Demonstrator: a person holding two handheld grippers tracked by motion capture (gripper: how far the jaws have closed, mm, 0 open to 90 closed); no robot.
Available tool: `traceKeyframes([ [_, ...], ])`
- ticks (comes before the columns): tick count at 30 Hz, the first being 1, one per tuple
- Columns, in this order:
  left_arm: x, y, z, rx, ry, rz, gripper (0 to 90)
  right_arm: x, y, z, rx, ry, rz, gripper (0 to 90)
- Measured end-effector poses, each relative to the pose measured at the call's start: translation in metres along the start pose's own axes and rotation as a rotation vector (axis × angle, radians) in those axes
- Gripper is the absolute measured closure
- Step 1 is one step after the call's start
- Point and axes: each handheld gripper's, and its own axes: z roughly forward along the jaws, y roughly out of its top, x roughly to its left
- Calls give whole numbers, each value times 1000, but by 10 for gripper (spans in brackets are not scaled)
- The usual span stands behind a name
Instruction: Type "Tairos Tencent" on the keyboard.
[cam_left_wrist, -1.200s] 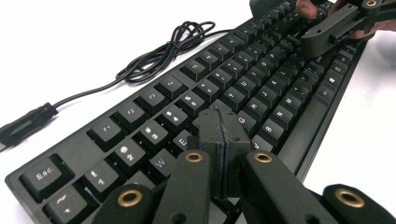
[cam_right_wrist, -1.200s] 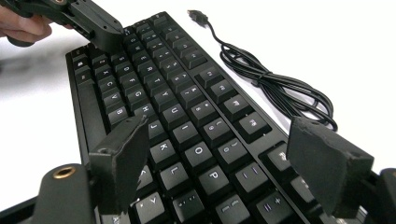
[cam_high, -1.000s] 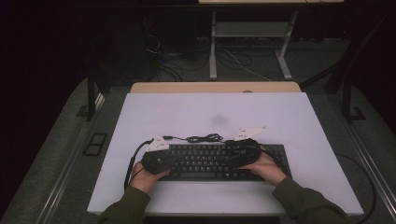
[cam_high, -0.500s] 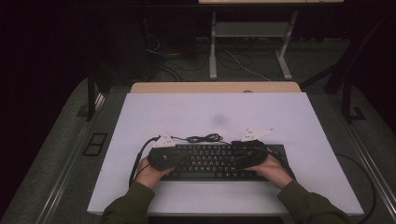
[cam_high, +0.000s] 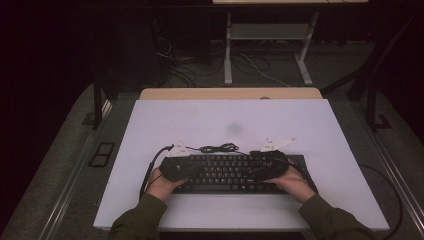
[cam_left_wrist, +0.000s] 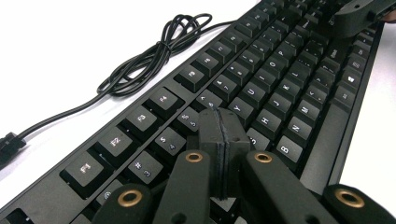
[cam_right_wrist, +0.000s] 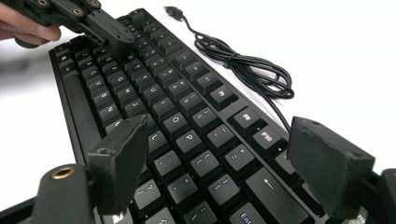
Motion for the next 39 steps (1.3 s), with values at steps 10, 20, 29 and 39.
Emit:
traceKeyframes([
  [10,1,0,1,12,1,1,889,0,0,0,0,-1,-1,206],
  [20,1,-1,3,26,4,-3,889,0,0,0,0,-2,-1,206],
  [29,1,-1,4,28,4,-7,890,0,-1,0,1,-3,-4,206],
  [39,0,2,-3,3,13,4,889,-1,0,0,-1,-1,1,206],
])
